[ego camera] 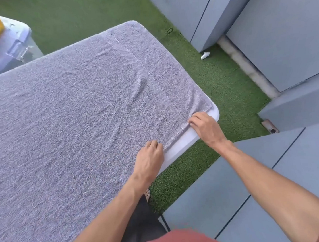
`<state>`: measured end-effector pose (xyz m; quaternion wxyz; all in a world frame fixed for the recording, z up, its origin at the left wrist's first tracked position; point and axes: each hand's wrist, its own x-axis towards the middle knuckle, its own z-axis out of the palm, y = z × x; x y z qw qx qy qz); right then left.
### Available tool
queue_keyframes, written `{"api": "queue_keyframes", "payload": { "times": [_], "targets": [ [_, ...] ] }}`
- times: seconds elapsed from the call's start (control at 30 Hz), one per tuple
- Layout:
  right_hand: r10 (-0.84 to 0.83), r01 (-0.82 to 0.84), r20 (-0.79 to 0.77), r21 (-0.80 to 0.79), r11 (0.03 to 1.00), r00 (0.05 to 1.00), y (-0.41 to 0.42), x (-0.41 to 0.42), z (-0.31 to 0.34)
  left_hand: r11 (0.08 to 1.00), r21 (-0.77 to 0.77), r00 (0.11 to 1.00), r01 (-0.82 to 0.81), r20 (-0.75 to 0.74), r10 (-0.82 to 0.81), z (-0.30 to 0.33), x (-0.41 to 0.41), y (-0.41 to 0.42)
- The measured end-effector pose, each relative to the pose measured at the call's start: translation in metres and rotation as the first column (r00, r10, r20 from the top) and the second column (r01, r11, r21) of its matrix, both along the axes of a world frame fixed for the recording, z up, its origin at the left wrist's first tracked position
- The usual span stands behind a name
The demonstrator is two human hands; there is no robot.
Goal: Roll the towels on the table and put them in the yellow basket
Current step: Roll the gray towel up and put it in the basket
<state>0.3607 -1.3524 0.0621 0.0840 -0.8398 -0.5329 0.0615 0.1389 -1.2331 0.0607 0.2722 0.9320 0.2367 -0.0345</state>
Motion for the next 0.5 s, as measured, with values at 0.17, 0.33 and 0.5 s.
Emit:
{"api": "queue_keyframes", "payload": {
  "times": [0.17,0.33,0.5],
  "targets": [
    [0.027,-0.027,0.046,-0.013,1.000,0.999,-0.027,0.017,0.002,0.998,-0.061,0.998,0.014,0.059,-0.010,0.003,0.011,-0.022],
    [-0.069,0.071,0.048,-0.047,0.996,0.996,-0.064,0.014,-0.005,0.995,-0.086,0.998,0.046,0.056,-0.042,0.001,0.016,-0.044],
    [-0.153,0.153,0.025,-0.019,0.988,0.988,-0.070,-0.002,-0.010,0.993,-0.049,0.991,0.105,0.092,-0.101,0.005,0.004,-0.044]
  ]
}}
